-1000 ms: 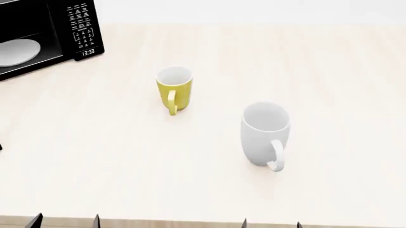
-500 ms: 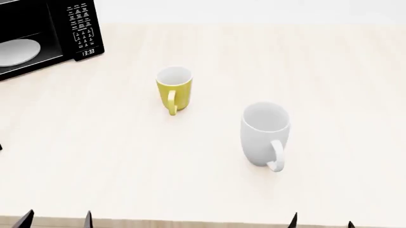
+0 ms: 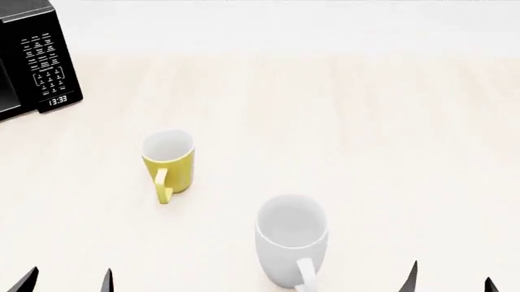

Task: Put the yellow and white mug to the front of the white mug.

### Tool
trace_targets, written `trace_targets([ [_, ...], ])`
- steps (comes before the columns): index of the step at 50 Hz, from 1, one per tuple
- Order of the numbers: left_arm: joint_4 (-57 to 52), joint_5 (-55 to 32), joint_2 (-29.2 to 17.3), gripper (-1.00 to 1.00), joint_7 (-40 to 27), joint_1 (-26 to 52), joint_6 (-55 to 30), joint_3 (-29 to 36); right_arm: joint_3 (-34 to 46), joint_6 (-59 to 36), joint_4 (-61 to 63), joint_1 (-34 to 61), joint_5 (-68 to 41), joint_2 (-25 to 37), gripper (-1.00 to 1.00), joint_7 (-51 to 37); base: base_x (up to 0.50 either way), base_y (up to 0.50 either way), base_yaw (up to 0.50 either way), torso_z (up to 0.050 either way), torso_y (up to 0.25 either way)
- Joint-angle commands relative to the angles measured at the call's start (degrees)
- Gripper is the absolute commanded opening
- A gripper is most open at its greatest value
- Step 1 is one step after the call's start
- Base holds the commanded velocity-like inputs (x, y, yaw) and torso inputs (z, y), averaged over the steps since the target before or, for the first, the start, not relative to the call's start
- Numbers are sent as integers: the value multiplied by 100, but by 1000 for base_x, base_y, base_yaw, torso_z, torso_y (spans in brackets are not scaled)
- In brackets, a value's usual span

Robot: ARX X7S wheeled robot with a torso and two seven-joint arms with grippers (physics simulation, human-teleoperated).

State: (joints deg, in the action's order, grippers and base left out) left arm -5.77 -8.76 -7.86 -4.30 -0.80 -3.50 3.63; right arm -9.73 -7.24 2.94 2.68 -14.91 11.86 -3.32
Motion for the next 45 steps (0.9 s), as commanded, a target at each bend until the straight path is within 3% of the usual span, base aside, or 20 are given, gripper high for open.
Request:
trace_targets([
  [1, -3, -161, -71, 100, 18, 10, -14, 11, 23, 142, 143, -96, 58, 42, 100, -41, 500, -55, 0, 0, 0],
  [15, 2, -225, -127, 100, -20, 10, -7, 62, -79, -99, 245, -86, -366, 46, 100, 14, 497, -131, 0, 0, 0],
  [19, 9, -231, -138, 100, -33, 12, -6, 86, -86, -221, 182, -22, -43, -13, 100, -429, 456, -259, 0, 0, 0],
  [45, 44, -303, -220, 100, -115, 33, -5, 186, 102, -116, 230, -98, -177, 70, 100, -230, 14, -17, 0, 0, 0],
])
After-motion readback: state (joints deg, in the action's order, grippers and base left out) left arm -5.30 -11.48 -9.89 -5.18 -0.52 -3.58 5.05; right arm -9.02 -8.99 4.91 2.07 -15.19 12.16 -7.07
